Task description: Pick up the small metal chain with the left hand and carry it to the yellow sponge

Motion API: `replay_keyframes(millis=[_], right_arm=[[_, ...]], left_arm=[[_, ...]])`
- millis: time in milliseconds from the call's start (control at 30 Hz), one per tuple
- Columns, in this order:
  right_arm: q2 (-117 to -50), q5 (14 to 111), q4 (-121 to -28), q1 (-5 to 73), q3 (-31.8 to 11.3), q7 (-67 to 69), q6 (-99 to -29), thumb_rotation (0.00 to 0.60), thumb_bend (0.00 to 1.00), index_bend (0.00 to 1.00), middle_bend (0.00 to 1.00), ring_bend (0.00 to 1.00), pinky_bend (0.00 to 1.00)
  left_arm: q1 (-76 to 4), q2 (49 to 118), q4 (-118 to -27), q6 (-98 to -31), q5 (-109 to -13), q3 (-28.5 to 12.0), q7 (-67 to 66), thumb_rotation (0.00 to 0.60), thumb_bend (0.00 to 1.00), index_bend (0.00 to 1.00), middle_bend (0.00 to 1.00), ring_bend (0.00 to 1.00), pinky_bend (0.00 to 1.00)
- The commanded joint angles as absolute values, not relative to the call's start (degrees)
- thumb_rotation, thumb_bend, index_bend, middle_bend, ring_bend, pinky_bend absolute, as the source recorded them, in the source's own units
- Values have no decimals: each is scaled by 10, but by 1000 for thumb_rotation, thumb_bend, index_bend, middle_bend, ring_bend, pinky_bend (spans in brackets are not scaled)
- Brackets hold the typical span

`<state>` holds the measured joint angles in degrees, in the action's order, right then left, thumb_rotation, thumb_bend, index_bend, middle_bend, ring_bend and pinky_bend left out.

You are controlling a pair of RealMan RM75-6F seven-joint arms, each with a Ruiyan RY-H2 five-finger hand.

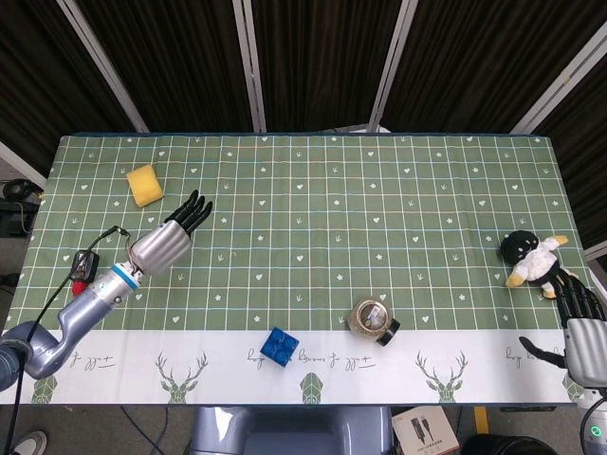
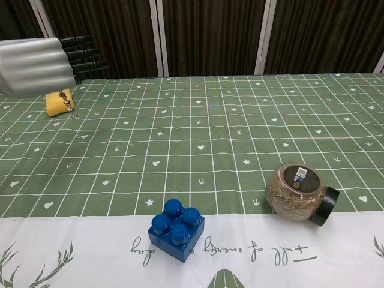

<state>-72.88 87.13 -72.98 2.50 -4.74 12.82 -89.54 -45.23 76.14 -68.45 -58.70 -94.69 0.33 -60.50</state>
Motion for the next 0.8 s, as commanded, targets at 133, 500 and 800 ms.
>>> replay_keyframes(millis=[133,500,800], right_arm=[[-728,867,-730,26,-49,131,-892,600,41,63,0,0,118],[-733,868,-726,34,-48,133,-879,600,42,63,0,0,118],[-732,868,-727,33,-48,131,-880,600,41,63,0,0,118]], left_arm=[[-460,763,-640,-564,-972,25,-626,600,470,569,0,0,0],[-455,790,-567,-568,-976,26,-598,600,470,569,0,0,0],[-454,817,-526,-566,-966,18,-571,600,470,568,0,0,0]])
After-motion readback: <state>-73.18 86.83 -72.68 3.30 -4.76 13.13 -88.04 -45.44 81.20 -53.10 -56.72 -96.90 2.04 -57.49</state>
